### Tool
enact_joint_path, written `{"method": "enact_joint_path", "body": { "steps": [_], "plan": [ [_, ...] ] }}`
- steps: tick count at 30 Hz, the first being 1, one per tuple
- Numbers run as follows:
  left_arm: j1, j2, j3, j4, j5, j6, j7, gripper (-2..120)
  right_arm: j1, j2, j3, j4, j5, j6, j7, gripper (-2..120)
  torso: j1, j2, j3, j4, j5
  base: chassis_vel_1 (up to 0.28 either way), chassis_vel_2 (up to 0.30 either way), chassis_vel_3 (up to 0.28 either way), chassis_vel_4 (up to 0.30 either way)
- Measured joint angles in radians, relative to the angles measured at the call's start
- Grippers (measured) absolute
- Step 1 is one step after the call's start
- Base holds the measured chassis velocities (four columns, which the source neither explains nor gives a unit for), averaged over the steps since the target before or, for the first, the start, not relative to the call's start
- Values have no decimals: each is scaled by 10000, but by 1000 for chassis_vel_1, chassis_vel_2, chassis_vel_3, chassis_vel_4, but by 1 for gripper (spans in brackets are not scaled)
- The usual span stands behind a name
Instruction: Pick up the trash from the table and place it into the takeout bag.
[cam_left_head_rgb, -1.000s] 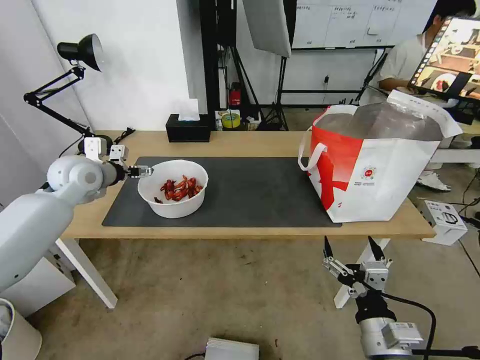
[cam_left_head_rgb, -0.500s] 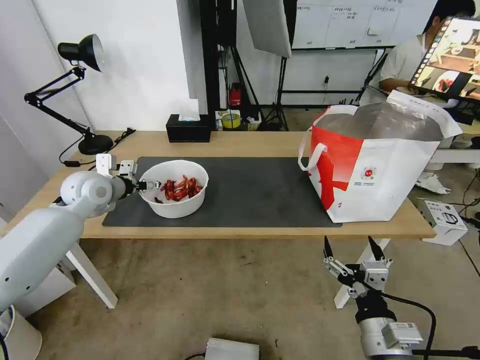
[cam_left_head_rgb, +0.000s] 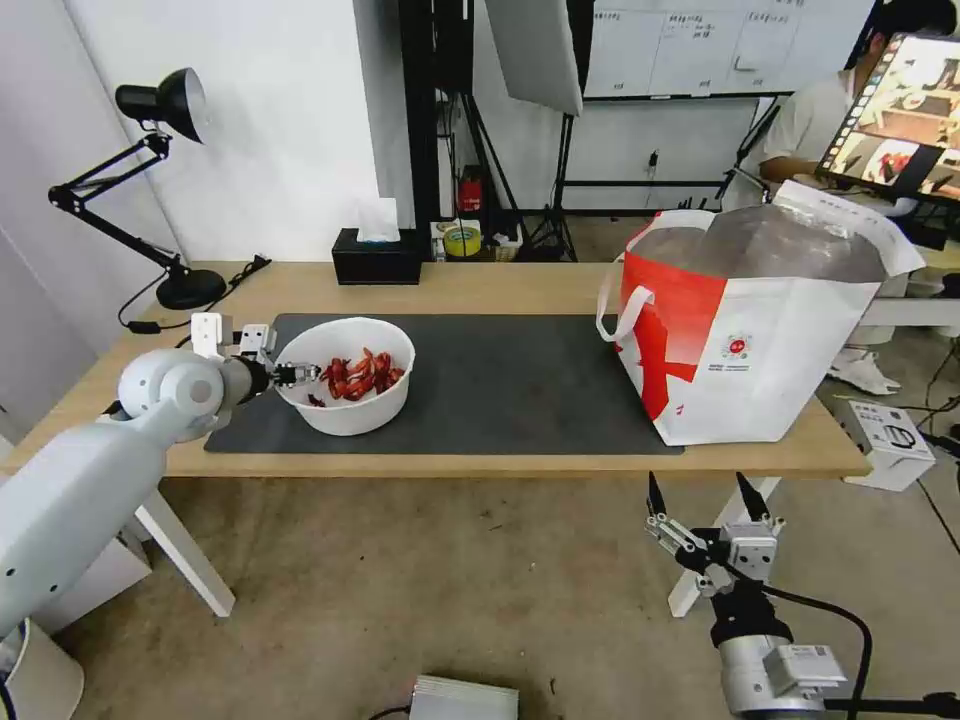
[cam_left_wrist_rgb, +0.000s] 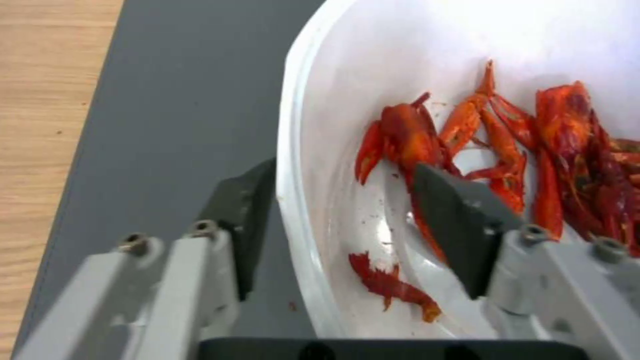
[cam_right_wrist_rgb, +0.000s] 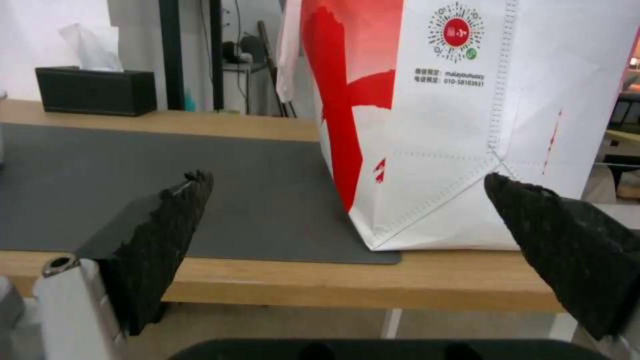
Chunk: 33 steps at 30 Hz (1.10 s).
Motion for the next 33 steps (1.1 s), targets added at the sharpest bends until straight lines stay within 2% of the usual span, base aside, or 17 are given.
{"method": "enact_joint_path", "body": {
  "steps": [2,6,8,9,11,12,14,18,24,33],
  "plan": [
    [42,6,-40,-37,-1,-1,0,41,0,0,0,0,0,0,0,100,0,0,0,0,0,0,0,0,0],
    [67,13,-58,-63,-2,-2,0,33,0,0,0,0,0,0,0,100,0,0,0,0,0,0,0,0,0],
    [89,32,-92,-107,-16,-4,0,21,0,0,0,0,0,0,0,100,1,0,0,1,0,0,0,0,0],
    [89,32,-92,-107,-16,-4,0,21,0,0,0,0,0,0,0,100,1,0,0,1,0,0,0,0,0],
    [102,53,-108,-152,-60,-7,1,11,0,0,0,0,0,0,0,100,0,0,0,0,1,0,0,0,0],
    [102,53,-108,-152,-60,-7,1,11,0,0,0,0,0,0,0,100,0,0,0,0,1,0,0,0,0],
    [146,78,-139,-223,-158,-12,-10,0,0,0,0,0,0,0,0,100,0,0,0,-1,1,0,0,0,0],
    [222,116,-197,-327,-330,-15,-101,0,0,0,0,0,0,0,0,100,0,0,0,0,1,0,0,0,0],
    [391,184,-384,-695,-1127,-15,-475,0,0,0,0,0,0,0,0,100,1,-1,0,0,1,0,0,0,0],
    [324,307,-531,-1939,-2999,-15,-1359,0,0,0,0,0,0,0,0,100,0,0,0,0,1,0,0,0,0]
  ]
}}
